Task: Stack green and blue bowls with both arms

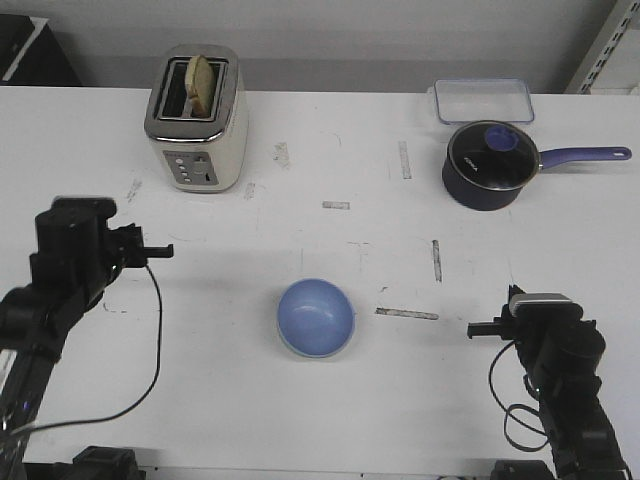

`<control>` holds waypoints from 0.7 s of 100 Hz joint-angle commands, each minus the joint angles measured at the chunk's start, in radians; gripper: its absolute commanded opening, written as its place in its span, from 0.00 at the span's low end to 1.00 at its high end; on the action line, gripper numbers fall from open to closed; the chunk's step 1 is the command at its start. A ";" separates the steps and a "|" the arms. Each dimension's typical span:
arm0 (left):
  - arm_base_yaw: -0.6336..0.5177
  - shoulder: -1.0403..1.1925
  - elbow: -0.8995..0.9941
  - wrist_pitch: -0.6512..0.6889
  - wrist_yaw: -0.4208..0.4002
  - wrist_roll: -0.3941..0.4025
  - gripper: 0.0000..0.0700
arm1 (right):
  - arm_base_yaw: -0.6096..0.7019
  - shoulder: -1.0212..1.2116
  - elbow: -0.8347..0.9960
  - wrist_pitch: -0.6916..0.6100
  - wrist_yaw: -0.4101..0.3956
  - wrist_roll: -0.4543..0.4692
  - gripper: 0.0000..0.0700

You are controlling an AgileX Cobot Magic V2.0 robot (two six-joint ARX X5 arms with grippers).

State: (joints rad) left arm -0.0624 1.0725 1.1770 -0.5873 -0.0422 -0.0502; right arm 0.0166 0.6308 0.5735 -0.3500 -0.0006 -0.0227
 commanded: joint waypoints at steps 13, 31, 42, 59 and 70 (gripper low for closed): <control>0.077 -0.274 -0.294 0.206 0.001 0.026 0.00 | 0.000 0.004 0.010 0.008 -0.002 0.008 0.00; 0.109 -0.496 -0.502 0.306 0.001 0.099 0.00 | 0.000 -0.035 0.008 -0.026 -0.011 0.032 0.00; 0.110 -0.591 -0.577 0.327 0.001 0.103 0.00 | -0.001 -0.104 -0.019 -0.027 -0.006 0.026 0.00; 0.110 -0.647 -0.612 0.311 0.001 0.120 0.00 | -0.001 -0.260 -0.097 -0.030 0.000 0.028 0.00; 0.110 -0.648 -0.612 0.313 0.001 0.117 0.00 | -0.001 -0.359 -0.120 -0.027 0.000 0.037 0.00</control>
State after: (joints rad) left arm 0.0456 0.4217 0.5617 -0.2863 -0.0452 0.0574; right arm 0.0166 0.3126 0.4492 -0.3935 -0.0029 -0.0010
